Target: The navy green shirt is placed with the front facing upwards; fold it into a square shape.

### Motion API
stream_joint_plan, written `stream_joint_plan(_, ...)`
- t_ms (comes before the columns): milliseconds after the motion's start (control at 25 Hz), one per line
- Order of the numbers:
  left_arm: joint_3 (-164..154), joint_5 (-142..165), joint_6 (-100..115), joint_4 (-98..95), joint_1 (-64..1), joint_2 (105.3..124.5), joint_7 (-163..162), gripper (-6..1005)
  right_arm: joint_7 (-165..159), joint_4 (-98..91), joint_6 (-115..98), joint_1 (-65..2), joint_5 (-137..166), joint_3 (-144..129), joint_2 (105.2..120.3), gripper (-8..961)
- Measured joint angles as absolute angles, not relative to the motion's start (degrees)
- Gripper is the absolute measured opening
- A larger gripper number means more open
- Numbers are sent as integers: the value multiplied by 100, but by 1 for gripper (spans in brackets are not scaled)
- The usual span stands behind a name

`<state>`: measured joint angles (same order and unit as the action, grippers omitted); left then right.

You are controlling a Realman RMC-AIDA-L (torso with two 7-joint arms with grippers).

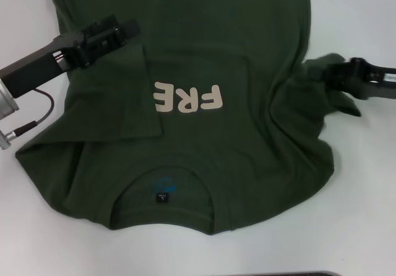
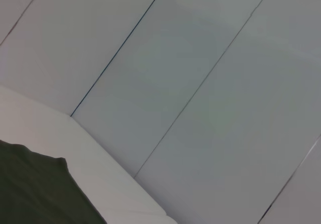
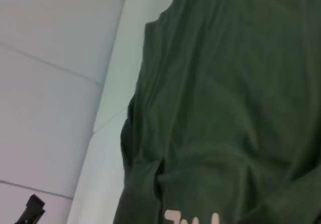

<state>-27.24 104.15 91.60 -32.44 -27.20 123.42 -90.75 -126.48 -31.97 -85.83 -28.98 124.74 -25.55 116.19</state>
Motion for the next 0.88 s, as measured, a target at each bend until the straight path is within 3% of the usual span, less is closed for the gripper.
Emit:
stream_joint_plan(640,-2735,10446,9043,-3256,-2715,12330,-9067,874,-12679,-3081,-8248,-3468,12469,-2688,11858,79)
stream_joint_plan(880,-2761,10451,9017,-3261,-2733,12331,-9061,874,-12693,-2891,-8016,-3656,12468,-2727,11873,84)
